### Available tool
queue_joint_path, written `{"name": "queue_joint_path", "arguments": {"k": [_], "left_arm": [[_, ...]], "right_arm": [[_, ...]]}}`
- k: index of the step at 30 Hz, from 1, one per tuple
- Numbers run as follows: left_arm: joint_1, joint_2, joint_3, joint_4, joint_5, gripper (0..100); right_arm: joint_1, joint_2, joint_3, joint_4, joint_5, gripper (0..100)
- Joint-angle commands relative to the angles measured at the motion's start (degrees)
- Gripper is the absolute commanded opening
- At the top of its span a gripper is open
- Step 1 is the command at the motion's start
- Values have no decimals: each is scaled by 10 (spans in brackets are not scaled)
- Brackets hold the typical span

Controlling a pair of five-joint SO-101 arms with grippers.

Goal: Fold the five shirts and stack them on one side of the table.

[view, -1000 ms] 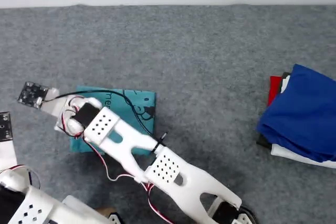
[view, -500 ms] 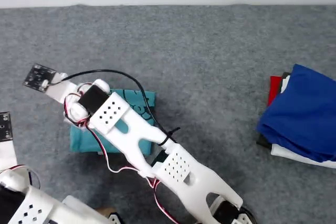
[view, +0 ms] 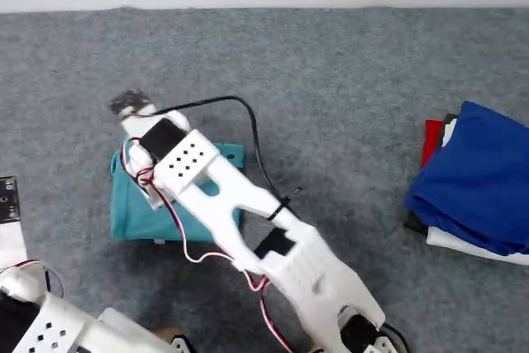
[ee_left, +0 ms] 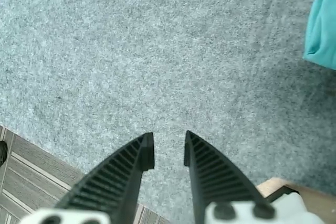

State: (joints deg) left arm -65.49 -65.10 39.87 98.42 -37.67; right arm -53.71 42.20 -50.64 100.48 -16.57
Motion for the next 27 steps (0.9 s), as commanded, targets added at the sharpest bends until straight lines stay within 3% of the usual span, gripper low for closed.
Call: {"name": "queue_joint_path", "arguments": {"k": [1, 5, 17, 21, 27], "left_arm": [[0, -5, 3, -2, -3, 103], [10, -5, 27, -11, -3, 103], [11, -5, 31, -11, -3, 103], [11, -5, 31, -10, -3, 103], [9, -5, 31, -10, -3, 103]], "right_arm": [[11, -80, 69, 22, -73, 277], [11, -65, 83, 22, -106, 414], [11, 92, 83, 14, -171, 415], [13, 132, 82, 14, -171, 335], [33, 138, 82, 15, -166, 75]]}}
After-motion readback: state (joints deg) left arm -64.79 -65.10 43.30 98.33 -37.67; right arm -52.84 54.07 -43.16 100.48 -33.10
